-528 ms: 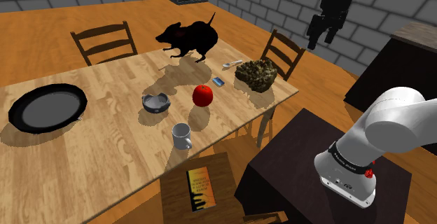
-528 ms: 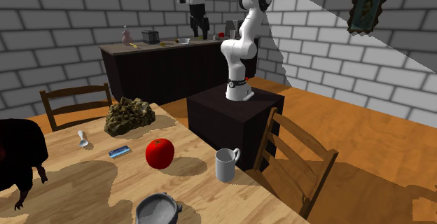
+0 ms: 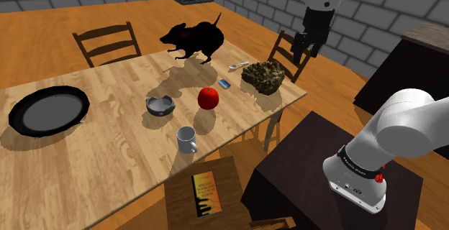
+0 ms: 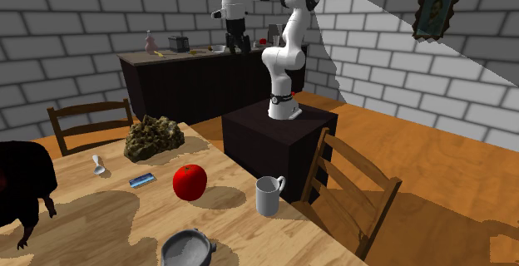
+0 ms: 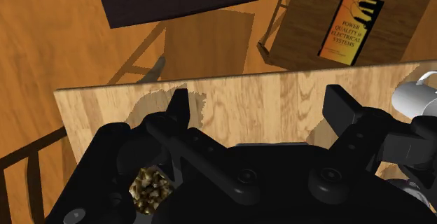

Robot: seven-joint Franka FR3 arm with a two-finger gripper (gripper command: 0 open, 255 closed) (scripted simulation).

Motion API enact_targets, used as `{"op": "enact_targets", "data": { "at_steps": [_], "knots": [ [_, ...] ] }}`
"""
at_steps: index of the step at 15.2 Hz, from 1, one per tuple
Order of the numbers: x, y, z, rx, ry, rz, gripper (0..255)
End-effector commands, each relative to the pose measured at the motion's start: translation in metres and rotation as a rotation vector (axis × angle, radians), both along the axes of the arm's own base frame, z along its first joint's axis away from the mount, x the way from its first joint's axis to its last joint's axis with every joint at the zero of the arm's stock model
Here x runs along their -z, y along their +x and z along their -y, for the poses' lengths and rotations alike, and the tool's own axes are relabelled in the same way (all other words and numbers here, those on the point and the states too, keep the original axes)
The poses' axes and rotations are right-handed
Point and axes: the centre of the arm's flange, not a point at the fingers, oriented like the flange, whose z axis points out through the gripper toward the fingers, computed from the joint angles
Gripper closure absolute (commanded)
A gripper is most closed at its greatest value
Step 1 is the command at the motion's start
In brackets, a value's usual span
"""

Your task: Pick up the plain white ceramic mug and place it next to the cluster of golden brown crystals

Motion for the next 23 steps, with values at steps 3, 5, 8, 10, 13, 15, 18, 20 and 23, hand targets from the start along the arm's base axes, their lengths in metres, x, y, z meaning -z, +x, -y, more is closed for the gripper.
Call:
{"op": "enact_targets", "data": {
  "at_steps": [3,5,8,10,13,15,18,20,23],
  "knots": [
    [0.035,0.023,-0.03,-0.023,0.004,0.009,0],
    [0.052,0.035,-0.045,-0.034,0.005,0.013,0],
    [0.077,0.052,-0.069,-0.051,0.008,0.018,0],
    [0.095,0.064,-0.085,-0.062,0.01,0.022,0],
    [0.12,0.081,-0.109,-0.079,0.012,0.027,0],
    [0.137,0.092,-0.126,-0.091,0.014,0.031,0],
    [0.162,0.108,-0.151,-0.108,0.017,0.036,0],
    [0.179,0.119,-0.168,-0.119,0.018,0.04,0],
    [0.204,0.135,-0.193,-0.136,0.021,0.045,0]
  ]
}}
